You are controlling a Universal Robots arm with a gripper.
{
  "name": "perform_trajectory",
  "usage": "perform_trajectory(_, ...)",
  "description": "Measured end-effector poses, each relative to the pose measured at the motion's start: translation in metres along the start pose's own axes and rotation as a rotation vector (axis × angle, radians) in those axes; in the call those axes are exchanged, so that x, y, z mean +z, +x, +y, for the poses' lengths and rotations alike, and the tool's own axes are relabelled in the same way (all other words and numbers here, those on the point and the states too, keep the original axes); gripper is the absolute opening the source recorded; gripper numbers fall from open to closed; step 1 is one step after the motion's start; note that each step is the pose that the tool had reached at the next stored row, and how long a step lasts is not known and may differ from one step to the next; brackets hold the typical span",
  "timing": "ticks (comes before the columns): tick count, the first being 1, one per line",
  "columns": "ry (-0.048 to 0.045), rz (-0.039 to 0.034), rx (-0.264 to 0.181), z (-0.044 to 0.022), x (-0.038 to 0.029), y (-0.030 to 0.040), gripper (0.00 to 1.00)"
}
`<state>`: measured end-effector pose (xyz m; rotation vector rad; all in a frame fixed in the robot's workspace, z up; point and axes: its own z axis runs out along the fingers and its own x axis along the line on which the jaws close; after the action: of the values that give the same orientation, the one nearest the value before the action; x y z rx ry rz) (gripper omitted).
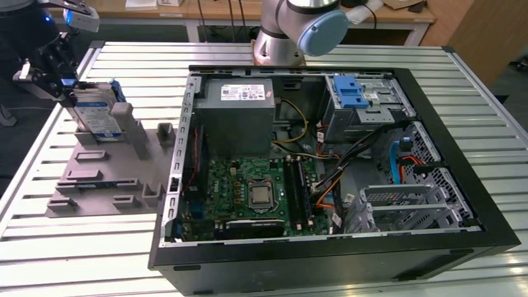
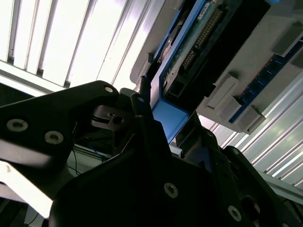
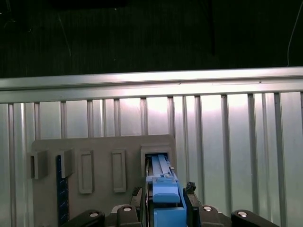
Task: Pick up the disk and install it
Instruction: 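Pick up the disk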
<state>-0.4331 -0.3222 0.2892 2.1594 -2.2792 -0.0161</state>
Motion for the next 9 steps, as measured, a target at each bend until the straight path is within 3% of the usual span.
perform_trajectory(9, 0.0, 0.0001, 0.0, 0.0, 0.0002, 0.0001, 0.45)
